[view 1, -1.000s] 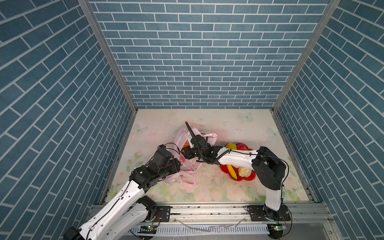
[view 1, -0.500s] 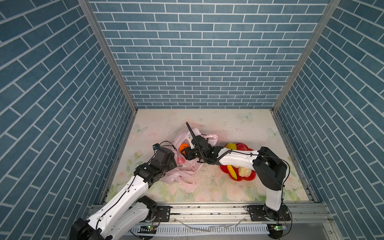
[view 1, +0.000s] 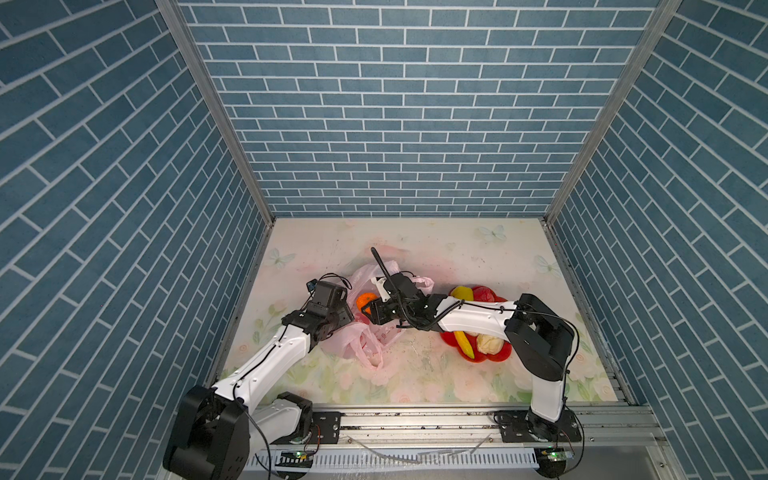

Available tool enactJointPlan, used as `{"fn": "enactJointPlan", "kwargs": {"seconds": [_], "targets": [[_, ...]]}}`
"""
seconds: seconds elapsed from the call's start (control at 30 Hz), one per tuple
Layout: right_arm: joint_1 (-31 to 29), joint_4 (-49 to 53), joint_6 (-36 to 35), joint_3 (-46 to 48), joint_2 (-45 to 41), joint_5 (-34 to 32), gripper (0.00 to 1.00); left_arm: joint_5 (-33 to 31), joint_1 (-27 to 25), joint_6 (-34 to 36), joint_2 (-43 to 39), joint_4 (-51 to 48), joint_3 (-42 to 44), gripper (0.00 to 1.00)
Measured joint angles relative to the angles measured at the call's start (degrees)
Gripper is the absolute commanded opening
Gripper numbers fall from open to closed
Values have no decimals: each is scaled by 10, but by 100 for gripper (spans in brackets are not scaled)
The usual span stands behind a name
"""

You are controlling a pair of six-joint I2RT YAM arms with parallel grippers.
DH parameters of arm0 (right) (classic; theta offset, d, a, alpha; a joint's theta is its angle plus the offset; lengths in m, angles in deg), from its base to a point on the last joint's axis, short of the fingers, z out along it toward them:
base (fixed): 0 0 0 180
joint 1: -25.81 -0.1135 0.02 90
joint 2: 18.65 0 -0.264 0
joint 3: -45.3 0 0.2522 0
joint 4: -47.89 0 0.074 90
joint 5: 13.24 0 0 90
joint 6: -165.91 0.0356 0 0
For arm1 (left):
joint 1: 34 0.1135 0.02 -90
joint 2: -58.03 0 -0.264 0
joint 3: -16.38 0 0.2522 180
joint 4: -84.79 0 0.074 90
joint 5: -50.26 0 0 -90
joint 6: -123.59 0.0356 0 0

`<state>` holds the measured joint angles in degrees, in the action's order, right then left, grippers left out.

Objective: Take the fake fruits out of the plastic bag

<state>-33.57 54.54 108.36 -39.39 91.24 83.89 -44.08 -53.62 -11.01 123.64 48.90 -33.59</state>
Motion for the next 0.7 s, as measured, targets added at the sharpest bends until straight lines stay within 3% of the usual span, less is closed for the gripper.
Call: {"fn": "enactJointPlan", "kwargs": {"seconds": [0.3,0.7], "targets": [[-1,-9,-38,10,0,2,0,82,18,19,-76,-43,-61,84],[-3,-43,-93,56,-18,-18,0,212,25,-36,-159,-81,-78,82]]}}
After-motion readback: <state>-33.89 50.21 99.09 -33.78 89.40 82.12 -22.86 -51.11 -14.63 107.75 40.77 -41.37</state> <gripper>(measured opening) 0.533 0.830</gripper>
